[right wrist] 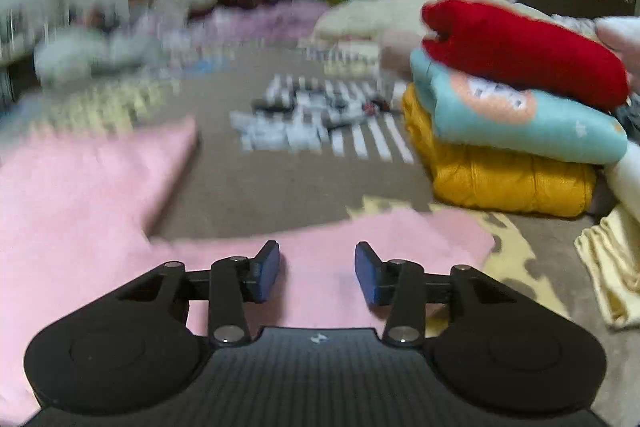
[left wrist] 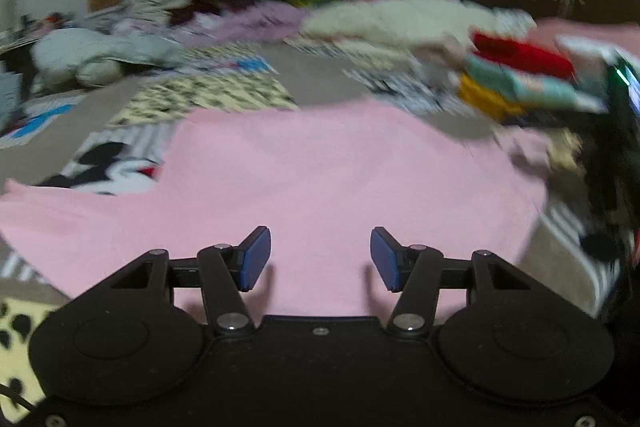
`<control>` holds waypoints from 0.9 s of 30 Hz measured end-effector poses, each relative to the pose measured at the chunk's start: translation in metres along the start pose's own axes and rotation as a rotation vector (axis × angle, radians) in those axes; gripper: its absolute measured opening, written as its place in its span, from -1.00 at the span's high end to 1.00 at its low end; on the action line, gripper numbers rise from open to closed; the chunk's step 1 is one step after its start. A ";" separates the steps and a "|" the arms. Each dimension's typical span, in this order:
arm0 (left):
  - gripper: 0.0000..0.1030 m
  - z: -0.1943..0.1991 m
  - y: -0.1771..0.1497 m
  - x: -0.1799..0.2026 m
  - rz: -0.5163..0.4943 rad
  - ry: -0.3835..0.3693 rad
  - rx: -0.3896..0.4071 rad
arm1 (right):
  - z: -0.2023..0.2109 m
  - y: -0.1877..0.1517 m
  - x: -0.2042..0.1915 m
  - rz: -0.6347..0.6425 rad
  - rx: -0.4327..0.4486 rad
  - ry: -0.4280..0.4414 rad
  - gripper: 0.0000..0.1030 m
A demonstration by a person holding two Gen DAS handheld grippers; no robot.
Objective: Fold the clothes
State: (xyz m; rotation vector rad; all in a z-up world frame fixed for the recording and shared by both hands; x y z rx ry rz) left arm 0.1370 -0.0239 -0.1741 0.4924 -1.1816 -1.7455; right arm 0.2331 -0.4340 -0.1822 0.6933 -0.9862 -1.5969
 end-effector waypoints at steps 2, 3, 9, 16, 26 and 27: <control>-0.06 0.010 0.009 -0.018 0.033 0.045 0.044 | 0.019 0.006 0.001 -0.066 0.068 0.019 0.16; -0.06 0.014 0.012 -0.039 0.058 0.102 0.047 | 0.027 0.007 0.000 -0.080 0.093 0.023 0.16; 0.05 0.023 0.013 -0.149 0.208 0.303 0.012 | 0.072 0.003 -0.062 -0.025 0.148 0.206 0.16; 0.15 0.046 0.015 -0.219 0.428 0.282 0.098 | 0.146 -0.041 -0.192 0.336 0.171 0.510 0.10; 0.32 0.068 0.019 -0.314 0.709 0.241 0.190 | 0.196 -0.051 -0.378 0.583 0.082 0.744 0.08; 0.32 0.063 0.019 -0.320 0.709 0.230 0.171 | 0.193 -0.051 -0.390 0.562 0.050 0.754 0.08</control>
Point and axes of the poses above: each gripper's, at about its wrist camera, not at the fingertips, and z roughly against the way its jaws point, x to its right, y to its top, the point moved 7 cm from there along -z, roughly the way its jaws point, and after that the axes turned 15 degrees about -y, right-handed, at the moved point
